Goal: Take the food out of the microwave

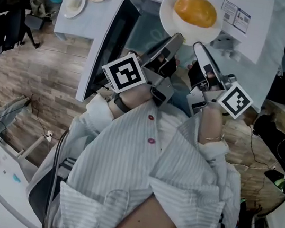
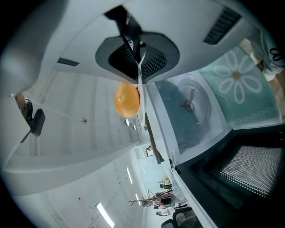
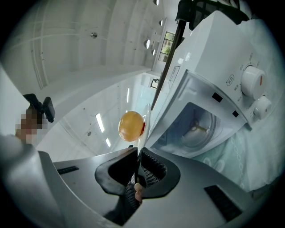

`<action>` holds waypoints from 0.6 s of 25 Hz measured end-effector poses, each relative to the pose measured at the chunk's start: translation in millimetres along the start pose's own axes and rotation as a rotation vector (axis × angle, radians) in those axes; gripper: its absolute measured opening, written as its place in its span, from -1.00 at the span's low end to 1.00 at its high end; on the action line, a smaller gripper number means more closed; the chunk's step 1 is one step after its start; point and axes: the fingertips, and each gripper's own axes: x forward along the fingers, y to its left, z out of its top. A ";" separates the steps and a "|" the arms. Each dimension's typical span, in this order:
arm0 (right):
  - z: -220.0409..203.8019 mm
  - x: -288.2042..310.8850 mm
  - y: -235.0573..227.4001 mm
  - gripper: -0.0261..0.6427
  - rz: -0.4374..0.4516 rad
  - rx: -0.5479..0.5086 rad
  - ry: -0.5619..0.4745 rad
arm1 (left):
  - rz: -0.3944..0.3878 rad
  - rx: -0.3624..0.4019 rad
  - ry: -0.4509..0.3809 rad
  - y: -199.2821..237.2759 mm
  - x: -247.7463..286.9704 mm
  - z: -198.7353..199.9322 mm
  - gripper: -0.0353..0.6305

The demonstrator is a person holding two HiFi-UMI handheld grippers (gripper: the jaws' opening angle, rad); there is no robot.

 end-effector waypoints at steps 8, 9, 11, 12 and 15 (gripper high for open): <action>3.1 1.3 -0.5 -0.78 0.008 0.005 0.008 | 0.007 -0.003 -0.001 0.8 2.6 1.0 -0.81; 3.3 1.2 -0.7 -0.78 0.008 0.004 0.009 | 0.006 -0.003 -0.001 0.6 2.9 0.9 -0.81; 3.7 1.7 -0.3 -0.78 0.010 0.003 0.011 | 0.006 -0.003 -0.003 0.4 3.0 1.3 -0.81; 3.7 2.1 0.2 -0.78 0.012 0.001 0.012 | 0.006 -0.004 -0.005 0.3 2.8 1.5 -0.81; 2.7 2.7 0.9 -0.78 0.013 -0.001 0.014 | 0.007 -0.007 -0.011 0.4 1.4 1.9 -0.81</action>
